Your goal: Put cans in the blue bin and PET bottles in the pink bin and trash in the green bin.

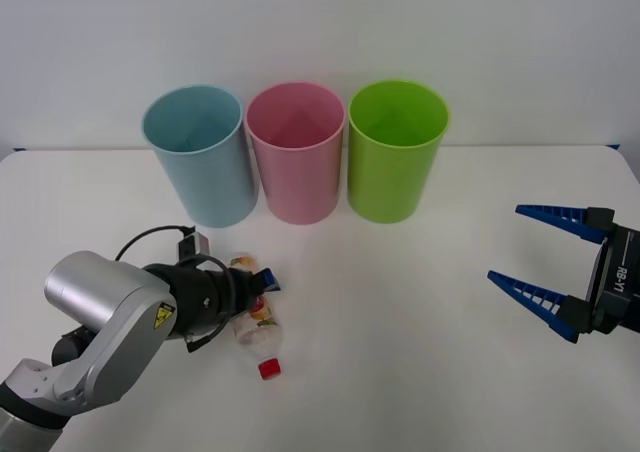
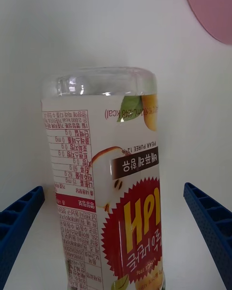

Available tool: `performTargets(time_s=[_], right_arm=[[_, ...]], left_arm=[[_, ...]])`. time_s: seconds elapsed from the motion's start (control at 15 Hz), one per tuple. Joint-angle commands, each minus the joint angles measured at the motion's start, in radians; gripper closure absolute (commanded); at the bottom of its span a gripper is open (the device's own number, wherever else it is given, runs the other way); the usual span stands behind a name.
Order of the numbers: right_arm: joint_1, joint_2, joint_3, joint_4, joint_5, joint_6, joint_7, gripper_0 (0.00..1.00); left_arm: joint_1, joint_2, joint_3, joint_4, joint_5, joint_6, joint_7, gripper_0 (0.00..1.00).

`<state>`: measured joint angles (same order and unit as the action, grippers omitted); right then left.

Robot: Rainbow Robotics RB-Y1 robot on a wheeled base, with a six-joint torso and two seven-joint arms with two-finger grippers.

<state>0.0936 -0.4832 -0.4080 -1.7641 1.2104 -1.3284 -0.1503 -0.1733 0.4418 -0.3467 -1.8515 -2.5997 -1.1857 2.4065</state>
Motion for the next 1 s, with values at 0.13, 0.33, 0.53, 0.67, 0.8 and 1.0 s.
performTargets(time_s=[0.13, 0.33, 0.53, 0.67, 0.8, 1.0], right_arm=[[0.000, 0.000, 0.000, 0.000, 0.000, 0.000, 0.000, 0.00], [0.000, 0.000, 0.000, 0.000, 0.000, 0.000, 0.000, 0.00], [0.000, 0.000, 0.000, 0.000, 0.000, 0.000, 0.000, 0.00], [0.000, 0.000, 0.000, 0.000, 0.000, 0.000, 0.000, 0.00], [0.000, 0.000, 0.000, 0.000, 0.000, 0.000, 0.000, 0.00], [0.000, 0.000, 0.000, 0.000, 0.000, 0.000, 0.000, 0.00]], left_arm=[[0.000, -0.002, -0.001, 0.005, 0.000, 0.000, -0.003, 0.00], [0.000, 0.000, -0.012, 0.005, 0.000, 0.003, -0.004, 1.00], [0.000, 0.000, -0.021, 0.005, 0.000, 0.034, -0.026, 1.00], [0.000, 0.012, -0.041, 0.005, 0.000, 0.069, -0.033, 1.00], [0.000, 0.026, -0.060, 0.005, 0.000, 0.106, -0.046, 1.00], [0.011, 0.026, -0.060, -0.002, 0.000, 0.152, -0.130, 1.00]])
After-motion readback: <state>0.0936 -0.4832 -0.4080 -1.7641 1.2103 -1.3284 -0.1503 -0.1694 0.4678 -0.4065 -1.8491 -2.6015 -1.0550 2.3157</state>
